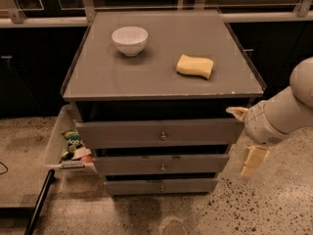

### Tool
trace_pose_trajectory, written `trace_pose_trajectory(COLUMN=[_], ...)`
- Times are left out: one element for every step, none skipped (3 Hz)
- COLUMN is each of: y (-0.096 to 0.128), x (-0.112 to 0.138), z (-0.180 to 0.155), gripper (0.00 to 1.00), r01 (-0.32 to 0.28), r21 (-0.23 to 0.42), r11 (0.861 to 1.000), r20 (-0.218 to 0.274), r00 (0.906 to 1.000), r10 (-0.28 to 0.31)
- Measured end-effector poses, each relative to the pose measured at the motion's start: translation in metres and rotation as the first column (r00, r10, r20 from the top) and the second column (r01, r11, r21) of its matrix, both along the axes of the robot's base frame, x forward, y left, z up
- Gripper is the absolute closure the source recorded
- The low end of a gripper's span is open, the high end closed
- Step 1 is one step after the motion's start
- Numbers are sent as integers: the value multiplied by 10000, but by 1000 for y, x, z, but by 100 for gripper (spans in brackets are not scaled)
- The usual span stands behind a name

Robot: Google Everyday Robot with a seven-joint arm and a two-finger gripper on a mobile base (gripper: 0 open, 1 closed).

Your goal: Open top drawer

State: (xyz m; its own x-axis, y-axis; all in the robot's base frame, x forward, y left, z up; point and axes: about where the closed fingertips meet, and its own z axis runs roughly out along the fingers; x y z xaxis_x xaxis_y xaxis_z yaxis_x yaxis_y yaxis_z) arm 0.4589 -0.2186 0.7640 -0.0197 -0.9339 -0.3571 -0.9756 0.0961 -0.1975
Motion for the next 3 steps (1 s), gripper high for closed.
trace_pose_trajectory(y=[1,2,3], x=[59,63,79], z=[-64,-70,-85], gripper=[0,0,0], r01=[-468,-417,-331], r21=[996,979,937], r11=[9939,9943,9951], r20=[933,827,807], r00=[9949,9960,9964], r10=[375,337,255])
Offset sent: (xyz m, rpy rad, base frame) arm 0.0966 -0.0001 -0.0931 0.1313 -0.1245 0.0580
